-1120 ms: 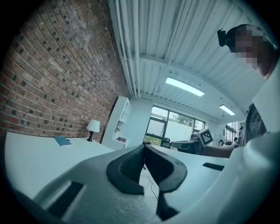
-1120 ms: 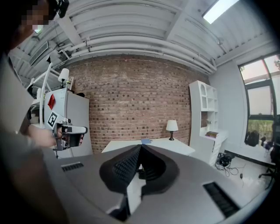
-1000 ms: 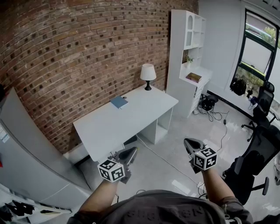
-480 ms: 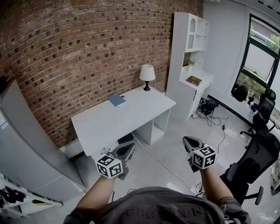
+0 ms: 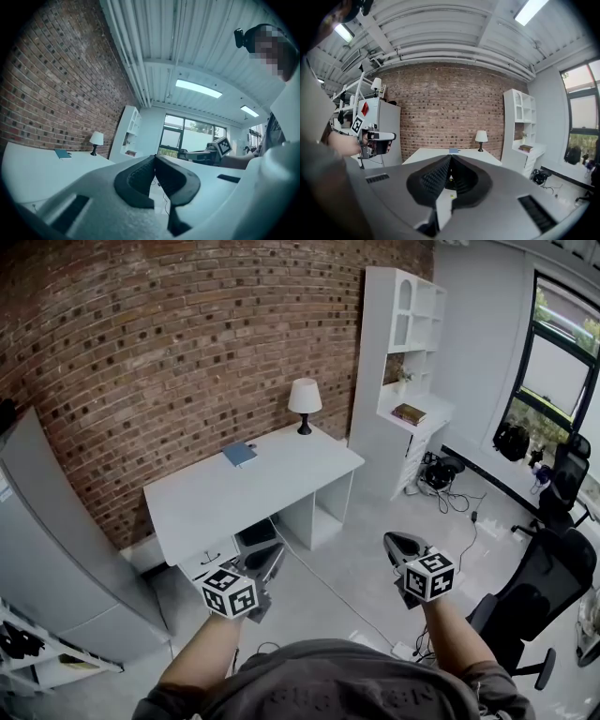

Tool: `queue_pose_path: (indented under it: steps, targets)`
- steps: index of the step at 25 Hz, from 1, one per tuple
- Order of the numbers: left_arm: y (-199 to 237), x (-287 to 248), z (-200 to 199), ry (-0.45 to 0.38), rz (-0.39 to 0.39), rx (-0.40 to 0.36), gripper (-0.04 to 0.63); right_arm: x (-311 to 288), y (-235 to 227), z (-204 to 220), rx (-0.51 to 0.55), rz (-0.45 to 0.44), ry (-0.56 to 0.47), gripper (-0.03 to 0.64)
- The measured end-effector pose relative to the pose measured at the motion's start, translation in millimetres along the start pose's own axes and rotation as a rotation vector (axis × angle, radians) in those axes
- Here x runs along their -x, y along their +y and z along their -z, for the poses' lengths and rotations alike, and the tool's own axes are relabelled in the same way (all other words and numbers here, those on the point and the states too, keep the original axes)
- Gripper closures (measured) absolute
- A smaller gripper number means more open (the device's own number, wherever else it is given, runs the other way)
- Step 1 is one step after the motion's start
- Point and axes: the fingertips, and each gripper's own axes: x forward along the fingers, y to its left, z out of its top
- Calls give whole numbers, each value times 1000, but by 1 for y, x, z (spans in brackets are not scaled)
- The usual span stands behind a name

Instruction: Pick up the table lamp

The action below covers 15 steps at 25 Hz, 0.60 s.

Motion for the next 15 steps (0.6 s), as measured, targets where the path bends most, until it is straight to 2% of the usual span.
queue_pose_path:
  steps: [7,11,15]
  targets:
    - [3,-28,8,16,17,10,592,-11,-19,10,-5,-3,15,623]
    - [26,-52,12,23,39,18,592,-35,-36,16,-14,17,26,623]
    - [71,-83,14,38,78,17,592,-79,-52,17,-23,45,21,623]
